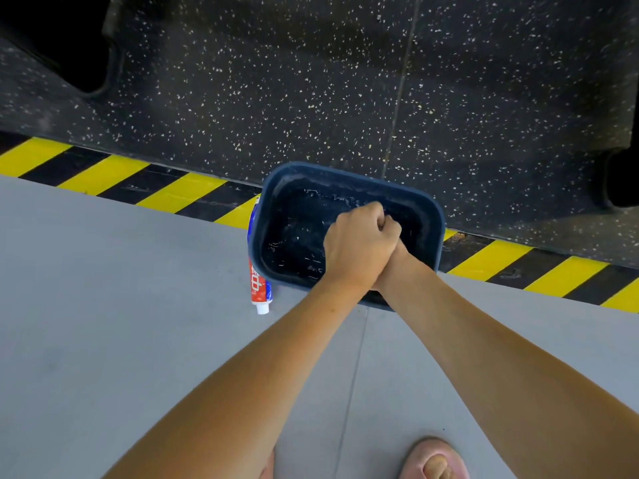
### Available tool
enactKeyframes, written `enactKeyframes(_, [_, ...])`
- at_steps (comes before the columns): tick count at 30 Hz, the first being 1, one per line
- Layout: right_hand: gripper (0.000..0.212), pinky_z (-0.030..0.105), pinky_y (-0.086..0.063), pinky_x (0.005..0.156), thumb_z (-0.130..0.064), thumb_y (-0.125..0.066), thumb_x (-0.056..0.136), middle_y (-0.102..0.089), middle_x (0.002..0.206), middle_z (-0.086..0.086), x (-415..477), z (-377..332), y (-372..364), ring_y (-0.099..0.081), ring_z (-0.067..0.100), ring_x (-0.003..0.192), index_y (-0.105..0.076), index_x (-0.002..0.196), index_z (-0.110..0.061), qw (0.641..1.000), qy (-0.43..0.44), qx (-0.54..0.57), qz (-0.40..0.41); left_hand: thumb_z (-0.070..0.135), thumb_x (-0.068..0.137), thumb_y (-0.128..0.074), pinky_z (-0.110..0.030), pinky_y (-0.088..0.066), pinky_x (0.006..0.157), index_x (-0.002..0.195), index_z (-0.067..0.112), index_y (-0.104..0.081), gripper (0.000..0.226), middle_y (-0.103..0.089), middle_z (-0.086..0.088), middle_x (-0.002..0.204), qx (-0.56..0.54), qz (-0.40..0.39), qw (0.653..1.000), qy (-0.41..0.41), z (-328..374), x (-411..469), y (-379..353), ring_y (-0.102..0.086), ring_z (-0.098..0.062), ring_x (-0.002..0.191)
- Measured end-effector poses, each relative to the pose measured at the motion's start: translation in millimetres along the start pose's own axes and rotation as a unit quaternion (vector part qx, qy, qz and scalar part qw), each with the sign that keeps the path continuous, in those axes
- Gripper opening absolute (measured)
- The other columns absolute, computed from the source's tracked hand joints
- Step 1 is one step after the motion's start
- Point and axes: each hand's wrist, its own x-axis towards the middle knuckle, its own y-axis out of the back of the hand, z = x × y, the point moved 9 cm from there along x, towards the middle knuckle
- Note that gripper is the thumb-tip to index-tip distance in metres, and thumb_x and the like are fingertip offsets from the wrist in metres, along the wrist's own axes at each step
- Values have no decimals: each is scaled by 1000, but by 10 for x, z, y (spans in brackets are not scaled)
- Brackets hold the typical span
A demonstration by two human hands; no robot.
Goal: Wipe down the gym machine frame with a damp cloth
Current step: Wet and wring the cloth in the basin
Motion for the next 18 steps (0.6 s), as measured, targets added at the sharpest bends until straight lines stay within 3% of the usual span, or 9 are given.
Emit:
enactKeyframes(4, [30,30,-47,63,-37,-40,100,-63,64,1,-12,56,160,-60,17,67,-59,85,-19,987,-80,-120,74,24,92,-48,-31,-30,57,68,15,-45,26,-50,1,65,69,22,997,-4,-146,122,12,-51,-26,65])
enactKeyframes(7, [33,22,-44,41,-29,-37,103,-57,58,1,-19,51,178,-55,13,44,-59,83,-16,973,-64,-192,112,23,94,-45,-32,-31,61,66,16,-41,29,-48,0,65,93,17,995,12,-345,224,56,-50,-27,66])
enactKeyframes(10, [30,17,-38,33,-29,-39,103,-52,68,2,1,21,116,-49,12,47,-53,80,-16,954,-31,-275,118,26,99,-42,-31,-33,67,71,16,-49,30,-52,0,67,151,-19,988,-11,-424,330,104,-55,-28,72])
enactKeyframes(12, [36,20,-45,44,-40,-40,102,-58,76,6,27,-112,87,-53,17,59,-58,88,-13,901,12,-411,136,33,102,-37,-33,-36,70,91,11,-61,34,-65,-11,89,212,-38,976,-8,-526,414,145,-62,-35,90])
enactKeyframes(13, [42,25,-49,57,-47,-39,101,-62,86,8,33,-185,80,-57,20,69,-62,100,-12,863,32,-484,144,37,103,-34,-36,-39,74,104,9,-60,39,-65,-16,104,250,-48,967,7,-613,449,176,-61,-37,99])
enactKeyframes(15, [55,33,-46,87,-56,-34,98,-59,120,11,71,-341,143,-58,26,103,-53,130,-15,784,54,-602,142,43,102,-33,-42,-43,86,130,8,-44,46,-48,-18,130,308,-95,946,37,-794,465,175,-50,-37,118])
enactKeyframes(18, [73,41,-23,114,-52,-52,94,-12,155,14,53,-439,226,-20,33,142,-14,151,-26,662,54,-742,92,23,100,-40,-46,-39,99,149,19,-17,54,-20,-13,149,332,-233,914,10,-956,376,-29,-36,-35,130])
